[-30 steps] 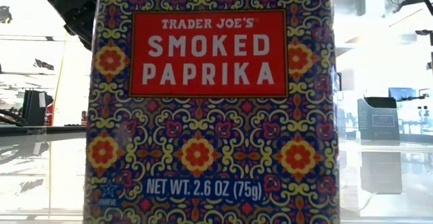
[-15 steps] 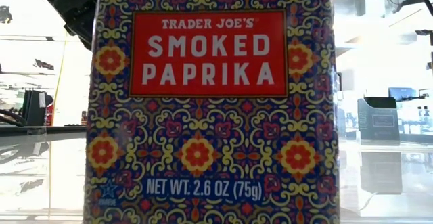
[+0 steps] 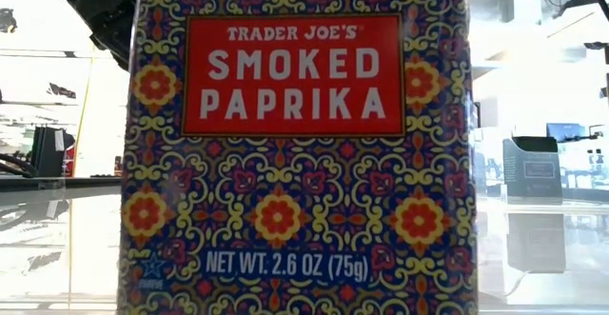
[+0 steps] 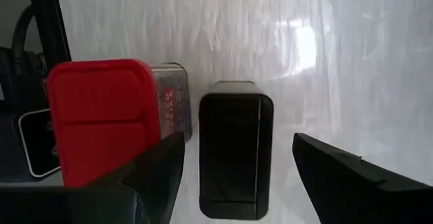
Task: Sort spices by type
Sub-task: Put the black spice can into the transparent bin
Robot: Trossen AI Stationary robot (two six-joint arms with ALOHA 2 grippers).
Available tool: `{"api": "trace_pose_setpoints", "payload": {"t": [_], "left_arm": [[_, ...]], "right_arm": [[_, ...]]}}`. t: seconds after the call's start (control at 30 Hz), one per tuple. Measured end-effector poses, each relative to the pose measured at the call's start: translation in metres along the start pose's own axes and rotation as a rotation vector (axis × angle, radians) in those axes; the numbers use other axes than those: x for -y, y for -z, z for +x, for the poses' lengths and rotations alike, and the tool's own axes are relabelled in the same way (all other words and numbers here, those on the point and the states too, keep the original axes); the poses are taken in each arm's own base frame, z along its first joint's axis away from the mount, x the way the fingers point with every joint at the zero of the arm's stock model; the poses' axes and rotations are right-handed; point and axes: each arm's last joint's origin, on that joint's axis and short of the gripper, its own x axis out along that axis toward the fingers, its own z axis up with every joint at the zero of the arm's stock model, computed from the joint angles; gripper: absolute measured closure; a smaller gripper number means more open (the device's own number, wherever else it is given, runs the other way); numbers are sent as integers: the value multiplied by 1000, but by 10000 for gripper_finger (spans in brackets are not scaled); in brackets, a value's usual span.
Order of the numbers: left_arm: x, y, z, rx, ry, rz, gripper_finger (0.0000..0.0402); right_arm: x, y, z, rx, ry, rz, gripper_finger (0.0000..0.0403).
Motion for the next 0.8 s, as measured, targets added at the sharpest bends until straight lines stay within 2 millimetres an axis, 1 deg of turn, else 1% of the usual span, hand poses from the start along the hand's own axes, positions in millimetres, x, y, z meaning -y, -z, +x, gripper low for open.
{"api": "trace_pose_setpoints", "payload": {"t": [0.1, 0.23, 0.33, 0.47, 0.5, 0.57, 0.73, 0.8], "left_arm": [[0, 0, 0, 0, 0, -1, 42], [0, 0, 0, 0, 0, -1, 42], [0, 0, 0, 0, 0, -2, 42], [0, 0, 0, 0, 0, -1, 42], [0, 0, 0, 0, 0, -1, 42], [0, 0, 0, 0, 0, -2, 42], [0, 0, 0, 0, 0, -2, 42], [0, 0, 0, 0, 0, -1, 42]], "right_arm": [[0, 0, 0, 0, 0, 0, 109], [0, 0, 0, -1, -2, -3, 140], [0, 0, 0, -1, -2, -3, 180], [0, 0, 0, -3, -2, -12, 245], [1, 0, 0, -5, 0, -23, 254], [3, -1, 0, -12, 7, -22, 254], [6, 1, 0, -37, 31, 109, 254], [8, 4, -3, -55, 46, 109, 254]]}}
